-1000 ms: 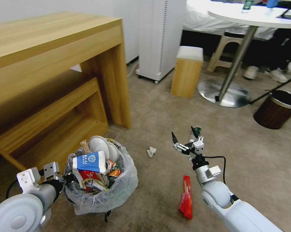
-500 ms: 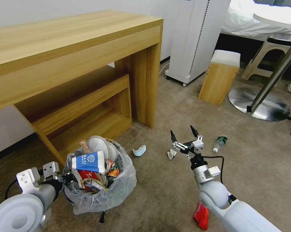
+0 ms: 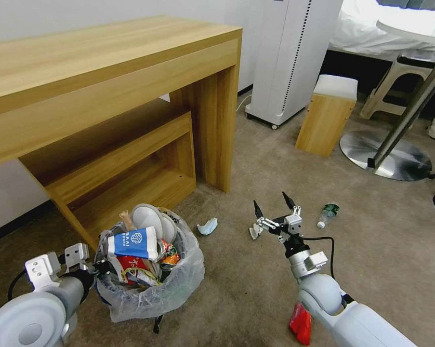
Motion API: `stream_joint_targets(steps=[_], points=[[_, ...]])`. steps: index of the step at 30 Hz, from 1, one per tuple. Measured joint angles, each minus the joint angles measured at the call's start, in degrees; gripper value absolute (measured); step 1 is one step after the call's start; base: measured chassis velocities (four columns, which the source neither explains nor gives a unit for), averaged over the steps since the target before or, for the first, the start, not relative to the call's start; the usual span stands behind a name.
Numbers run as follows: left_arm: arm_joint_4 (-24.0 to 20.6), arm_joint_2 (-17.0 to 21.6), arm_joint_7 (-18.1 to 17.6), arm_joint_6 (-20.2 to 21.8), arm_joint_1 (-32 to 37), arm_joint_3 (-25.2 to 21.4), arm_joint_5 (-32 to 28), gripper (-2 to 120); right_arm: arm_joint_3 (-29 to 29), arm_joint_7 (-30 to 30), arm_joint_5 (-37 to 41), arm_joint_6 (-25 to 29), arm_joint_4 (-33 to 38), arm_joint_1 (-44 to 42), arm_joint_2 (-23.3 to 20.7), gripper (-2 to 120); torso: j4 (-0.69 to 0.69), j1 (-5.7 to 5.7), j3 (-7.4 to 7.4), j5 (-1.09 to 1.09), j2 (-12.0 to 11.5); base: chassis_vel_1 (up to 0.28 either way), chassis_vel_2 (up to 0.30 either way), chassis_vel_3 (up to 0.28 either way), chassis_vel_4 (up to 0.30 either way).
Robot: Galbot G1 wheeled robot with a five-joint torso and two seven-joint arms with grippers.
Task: Pick up the trash bin and place the garbage on the floor into it.
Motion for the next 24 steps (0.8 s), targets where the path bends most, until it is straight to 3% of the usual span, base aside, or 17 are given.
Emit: stream_joint_targets(steps=[13, 24], points=[[0.36, -0.19, 0.08, 0.04, -0.8, 0.45, 0.27, 0, -0.75, 0.33, -0.08, 0.13, -1.02, 1.24, 0.31, 100, 0.0, 0.01, 0.03, 0.0, -0.01, -0.191, 0.193, 0.198, -0.195], [0.85, 0.38, 0.07, -0.02, -1.19, 0.52, -0.01, 0, -0.5, 3.32, -2.01, -2.52, -1.16, 1.97, 0.22, 100, 0.0, 0.0, -0.01, 0.01, 0.0, -0.011, 0.005, 0.0, -0.002]])
